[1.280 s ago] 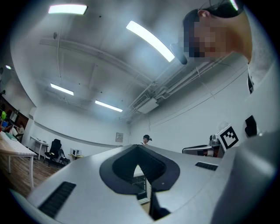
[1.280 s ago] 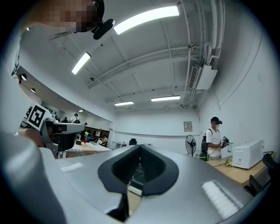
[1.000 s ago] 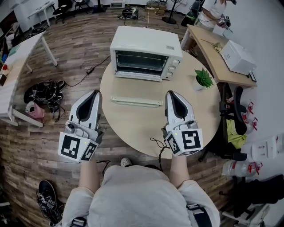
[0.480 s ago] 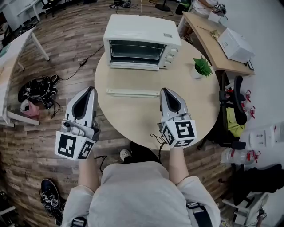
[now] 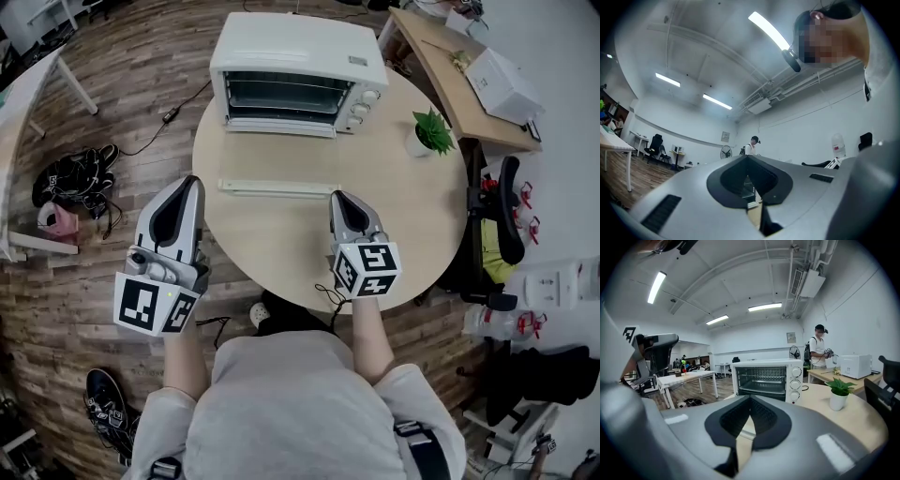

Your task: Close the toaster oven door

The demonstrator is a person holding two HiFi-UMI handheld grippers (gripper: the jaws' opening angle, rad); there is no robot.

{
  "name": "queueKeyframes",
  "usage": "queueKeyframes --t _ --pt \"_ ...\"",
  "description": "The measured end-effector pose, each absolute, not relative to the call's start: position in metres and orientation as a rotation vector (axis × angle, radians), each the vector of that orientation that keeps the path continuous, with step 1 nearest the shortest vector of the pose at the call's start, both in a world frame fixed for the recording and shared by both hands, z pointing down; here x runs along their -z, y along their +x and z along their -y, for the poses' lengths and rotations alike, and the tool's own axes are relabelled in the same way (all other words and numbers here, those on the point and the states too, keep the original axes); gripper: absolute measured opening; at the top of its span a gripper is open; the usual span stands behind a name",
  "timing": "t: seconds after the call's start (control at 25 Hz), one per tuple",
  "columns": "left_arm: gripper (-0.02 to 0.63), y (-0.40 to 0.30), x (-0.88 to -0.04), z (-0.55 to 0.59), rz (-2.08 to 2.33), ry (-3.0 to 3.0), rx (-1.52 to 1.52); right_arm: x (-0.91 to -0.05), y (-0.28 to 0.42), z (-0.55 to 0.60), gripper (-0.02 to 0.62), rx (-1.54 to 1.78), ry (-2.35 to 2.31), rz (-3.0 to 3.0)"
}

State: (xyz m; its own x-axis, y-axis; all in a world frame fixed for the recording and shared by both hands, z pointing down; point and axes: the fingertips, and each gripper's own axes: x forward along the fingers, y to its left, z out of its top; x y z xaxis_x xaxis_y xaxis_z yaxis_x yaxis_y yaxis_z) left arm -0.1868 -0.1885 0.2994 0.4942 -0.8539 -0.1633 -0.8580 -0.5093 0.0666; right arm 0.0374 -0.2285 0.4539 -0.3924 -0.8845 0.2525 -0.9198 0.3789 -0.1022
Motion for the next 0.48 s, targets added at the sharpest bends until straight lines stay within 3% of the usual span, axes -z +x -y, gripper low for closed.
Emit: queueKeyframes --t 0.48 --pt "0.006 -0.173 -0.322 0.221 -1.560 -2.742 -0.211 -0.558 0.045 0.253 0.012 -0.608 1.523 2.313"
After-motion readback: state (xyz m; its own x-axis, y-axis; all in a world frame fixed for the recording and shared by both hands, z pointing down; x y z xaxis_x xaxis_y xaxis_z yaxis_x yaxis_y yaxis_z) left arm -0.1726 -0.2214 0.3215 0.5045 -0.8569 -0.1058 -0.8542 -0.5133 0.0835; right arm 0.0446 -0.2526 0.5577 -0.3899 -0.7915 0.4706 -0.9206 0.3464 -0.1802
